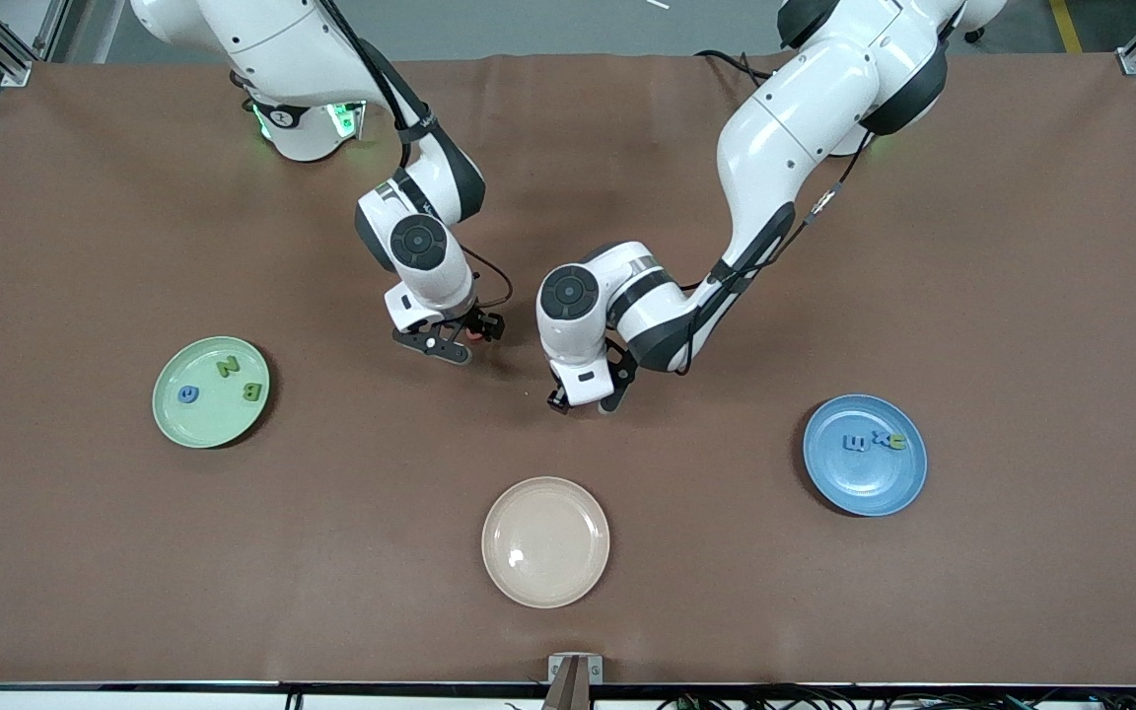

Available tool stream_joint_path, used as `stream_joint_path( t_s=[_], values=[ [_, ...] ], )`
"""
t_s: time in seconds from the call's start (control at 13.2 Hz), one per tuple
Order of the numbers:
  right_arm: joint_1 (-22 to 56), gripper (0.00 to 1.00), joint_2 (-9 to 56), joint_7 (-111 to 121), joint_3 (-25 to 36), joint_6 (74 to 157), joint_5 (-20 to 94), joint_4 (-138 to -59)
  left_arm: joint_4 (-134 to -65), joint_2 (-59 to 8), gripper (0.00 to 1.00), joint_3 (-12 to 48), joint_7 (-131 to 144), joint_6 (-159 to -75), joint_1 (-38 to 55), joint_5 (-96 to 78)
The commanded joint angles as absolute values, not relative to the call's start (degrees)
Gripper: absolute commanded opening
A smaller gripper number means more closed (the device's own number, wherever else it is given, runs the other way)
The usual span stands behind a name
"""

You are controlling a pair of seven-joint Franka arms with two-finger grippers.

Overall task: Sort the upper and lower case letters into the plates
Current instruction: 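Grasp the green a with the left gripper while the right gripper grasps pink G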

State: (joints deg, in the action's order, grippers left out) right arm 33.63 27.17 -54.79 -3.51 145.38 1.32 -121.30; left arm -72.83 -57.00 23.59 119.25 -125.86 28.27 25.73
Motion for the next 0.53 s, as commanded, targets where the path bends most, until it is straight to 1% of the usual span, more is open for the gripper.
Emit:
stream_joint_path(
  t_s=[0.0, 0.15, 0.23, 0.46],
  values=[
    [35.07, 0.77, 27.51, -55.63, -2.90, 146.51, 2.02, -121.82, -70.93, -58.10, 0.61, 22.41, 118.83, -126.30, 29.44, 24.79],
    [35.16, 0.73, 27.51, -55.63, -2.90, 146.60, 2.02, -121.73, -70.93, -58.18, 0.58, 22.24, 118.83, -126.21, 29.44, 24.79],
    [35.16, 0.71, 27.51, -55.63, -2.81, 146.78, 1.93, -121.73, -70.93, -58.18, 0.53, 22.06, 118.92, -126.30, 29.53, 24.70],
    [35.24, 0.53, 27.60, -55.63, -2.81, 146.95, 2.02, -121.73, -71.01, -58.27, 0.28, 21.97, 118.83, -126.30, 29.36, 24.70]
  ],
)
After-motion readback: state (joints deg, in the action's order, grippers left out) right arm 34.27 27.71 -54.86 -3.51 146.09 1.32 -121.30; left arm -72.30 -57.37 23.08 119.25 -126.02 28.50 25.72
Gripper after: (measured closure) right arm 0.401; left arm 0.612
